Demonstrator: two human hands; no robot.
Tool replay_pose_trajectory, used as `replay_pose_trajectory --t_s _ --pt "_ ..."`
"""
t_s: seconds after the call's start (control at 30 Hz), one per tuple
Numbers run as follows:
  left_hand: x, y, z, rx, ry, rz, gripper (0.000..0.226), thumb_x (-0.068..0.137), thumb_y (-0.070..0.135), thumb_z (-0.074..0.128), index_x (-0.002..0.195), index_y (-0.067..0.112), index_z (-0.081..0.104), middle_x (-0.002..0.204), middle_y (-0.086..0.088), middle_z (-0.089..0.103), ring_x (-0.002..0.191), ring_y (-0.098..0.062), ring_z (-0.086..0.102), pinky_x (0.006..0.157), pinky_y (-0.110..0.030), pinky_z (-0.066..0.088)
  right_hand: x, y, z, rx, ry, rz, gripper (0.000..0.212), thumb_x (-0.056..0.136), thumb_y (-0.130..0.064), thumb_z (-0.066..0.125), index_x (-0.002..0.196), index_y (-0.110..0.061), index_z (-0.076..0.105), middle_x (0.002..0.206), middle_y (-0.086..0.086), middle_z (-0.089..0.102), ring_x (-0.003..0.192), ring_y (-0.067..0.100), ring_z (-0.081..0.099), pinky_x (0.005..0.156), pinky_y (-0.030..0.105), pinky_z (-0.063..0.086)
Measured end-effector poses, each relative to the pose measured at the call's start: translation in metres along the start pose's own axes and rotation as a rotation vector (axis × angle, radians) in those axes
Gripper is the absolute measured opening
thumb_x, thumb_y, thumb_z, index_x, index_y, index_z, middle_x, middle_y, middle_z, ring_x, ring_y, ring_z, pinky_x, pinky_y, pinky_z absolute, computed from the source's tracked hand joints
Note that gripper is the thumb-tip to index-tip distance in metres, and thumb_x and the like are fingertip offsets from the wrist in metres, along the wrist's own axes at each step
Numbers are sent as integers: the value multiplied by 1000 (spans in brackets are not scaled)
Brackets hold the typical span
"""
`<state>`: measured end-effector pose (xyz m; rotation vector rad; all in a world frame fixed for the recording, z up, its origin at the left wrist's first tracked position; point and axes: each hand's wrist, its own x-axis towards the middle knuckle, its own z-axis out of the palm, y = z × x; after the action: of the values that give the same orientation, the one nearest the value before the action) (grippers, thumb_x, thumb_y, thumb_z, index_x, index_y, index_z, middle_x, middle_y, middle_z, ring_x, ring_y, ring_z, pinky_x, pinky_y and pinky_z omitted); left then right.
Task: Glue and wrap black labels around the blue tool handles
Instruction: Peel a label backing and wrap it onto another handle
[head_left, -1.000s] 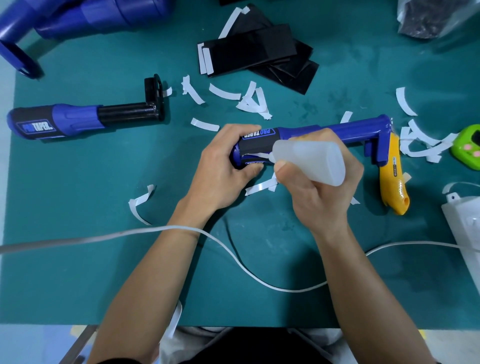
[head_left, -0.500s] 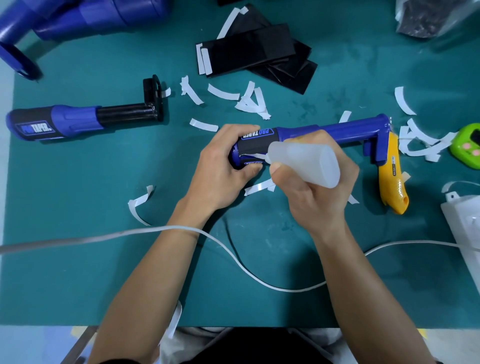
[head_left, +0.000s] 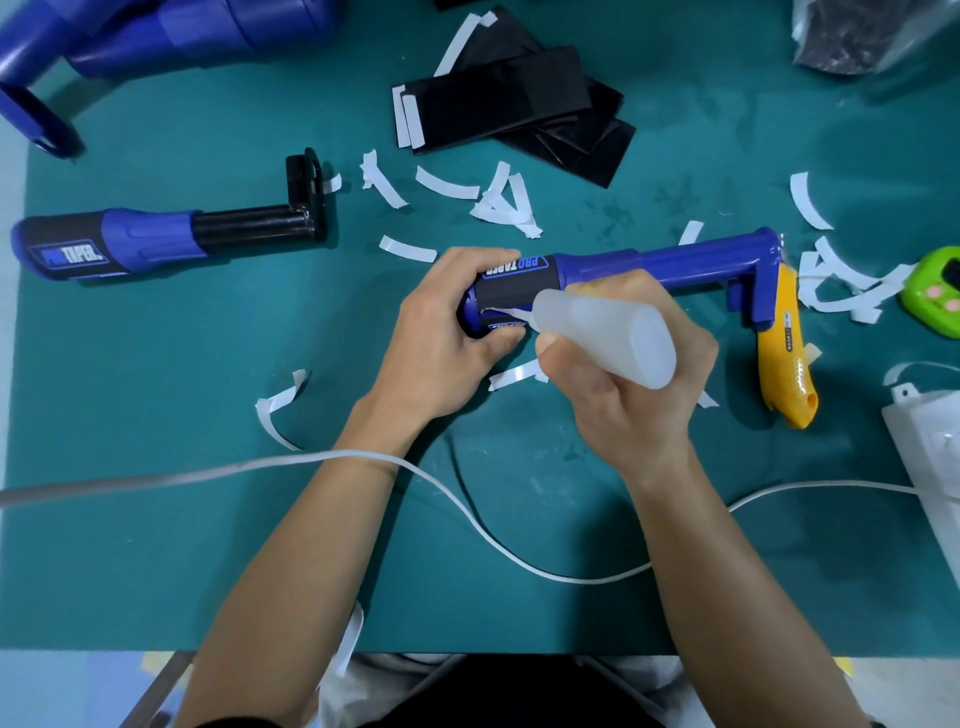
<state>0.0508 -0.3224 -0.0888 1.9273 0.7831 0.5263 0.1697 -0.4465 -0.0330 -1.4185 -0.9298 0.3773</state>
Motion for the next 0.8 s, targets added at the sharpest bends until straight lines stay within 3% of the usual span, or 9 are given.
replay_pose_trajectory --t_s 0.3,0.8 --pt "0 -1 -1 22 4 6 62 76 5 88 130 24 64 119 17 62 109 -5 63 92 -15 47 2 0 -5 -62 36 -2 14 85 -3 69 89 -13 60 75 1 59 58 26 51 53 31 45" --pt "0 2 -1 45 5 5 60 76 5 91 129 18 65 119 9 64 108 -6 63 92 -13 45 2 -1 -10 -48 59 20 13 84 -4 69 86 -12 59 72 6 59 55 36 53 51 39 44"
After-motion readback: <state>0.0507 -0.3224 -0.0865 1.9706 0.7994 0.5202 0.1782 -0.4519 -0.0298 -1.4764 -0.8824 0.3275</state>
